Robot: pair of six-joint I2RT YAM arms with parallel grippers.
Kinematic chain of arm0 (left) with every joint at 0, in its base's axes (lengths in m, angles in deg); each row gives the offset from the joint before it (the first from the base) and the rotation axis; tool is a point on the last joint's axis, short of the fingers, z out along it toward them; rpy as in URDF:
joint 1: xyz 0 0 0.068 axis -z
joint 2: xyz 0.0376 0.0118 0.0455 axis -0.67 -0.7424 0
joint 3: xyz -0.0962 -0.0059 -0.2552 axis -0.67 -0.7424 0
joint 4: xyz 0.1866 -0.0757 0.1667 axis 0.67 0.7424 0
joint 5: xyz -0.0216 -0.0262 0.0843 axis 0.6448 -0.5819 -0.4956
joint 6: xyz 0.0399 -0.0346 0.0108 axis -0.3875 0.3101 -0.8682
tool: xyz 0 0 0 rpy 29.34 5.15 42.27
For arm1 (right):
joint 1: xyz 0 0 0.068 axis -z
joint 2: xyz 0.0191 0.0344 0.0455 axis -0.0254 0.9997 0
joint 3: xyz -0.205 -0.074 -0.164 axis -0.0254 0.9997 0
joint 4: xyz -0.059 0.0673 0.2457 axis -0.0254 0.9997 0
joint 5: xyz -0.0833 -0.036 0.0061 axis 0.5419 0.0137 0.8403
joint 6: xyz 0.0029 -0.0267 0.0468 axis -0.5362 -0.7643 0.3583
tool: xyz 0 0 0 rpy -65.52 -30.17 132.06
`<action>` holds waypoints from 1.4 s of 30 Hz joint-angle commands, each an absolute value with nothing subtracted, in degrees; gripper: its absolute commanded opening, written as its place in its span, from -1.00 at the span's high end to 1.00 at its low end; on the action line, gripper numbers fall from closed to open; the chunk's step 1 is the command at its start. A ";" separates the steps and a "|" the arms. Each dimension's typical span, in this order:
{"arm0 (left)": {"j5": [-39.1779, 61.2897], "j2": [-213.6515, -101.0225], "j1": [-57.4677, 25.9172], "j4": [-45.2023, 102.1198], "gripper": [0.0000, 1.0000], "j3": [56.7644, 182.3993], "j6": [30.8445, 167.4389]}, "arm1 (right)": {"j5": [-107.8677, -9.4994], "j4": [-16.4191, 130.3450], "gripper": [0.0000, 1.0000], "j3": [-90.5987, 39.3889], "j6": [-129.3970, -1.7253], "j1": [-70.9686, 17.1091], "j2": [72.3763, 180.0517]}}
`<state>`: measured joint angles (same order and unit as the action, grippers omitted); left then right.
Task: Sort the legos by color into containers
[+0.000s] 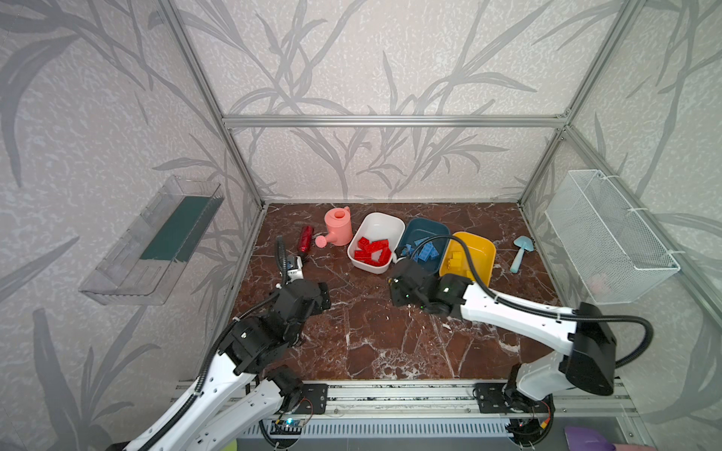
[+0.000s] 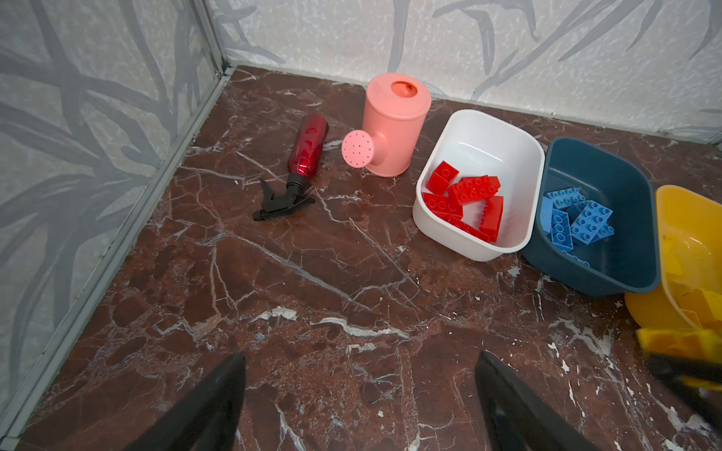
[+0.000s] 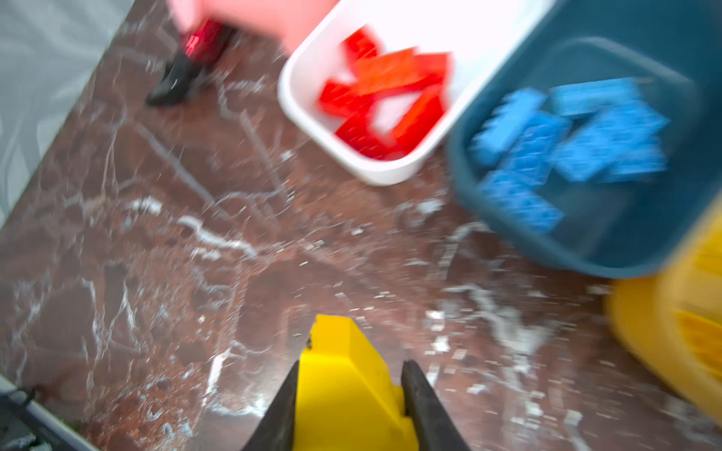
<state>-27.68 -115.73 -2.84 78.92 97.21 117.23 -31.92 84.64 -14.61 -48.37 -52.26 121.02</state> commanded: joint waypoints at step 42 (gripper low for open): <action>-34.56 -135.31 -24.10 56.69 -0.98 95.10 106.81 | -23.29 51.37 -0.98 18.14 -77.48 -9.97 101.33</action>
<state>-28.49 -134.83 -21.73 63.99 97.27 109.36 -28.34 64.97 13.06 -70.75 -10.16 104.32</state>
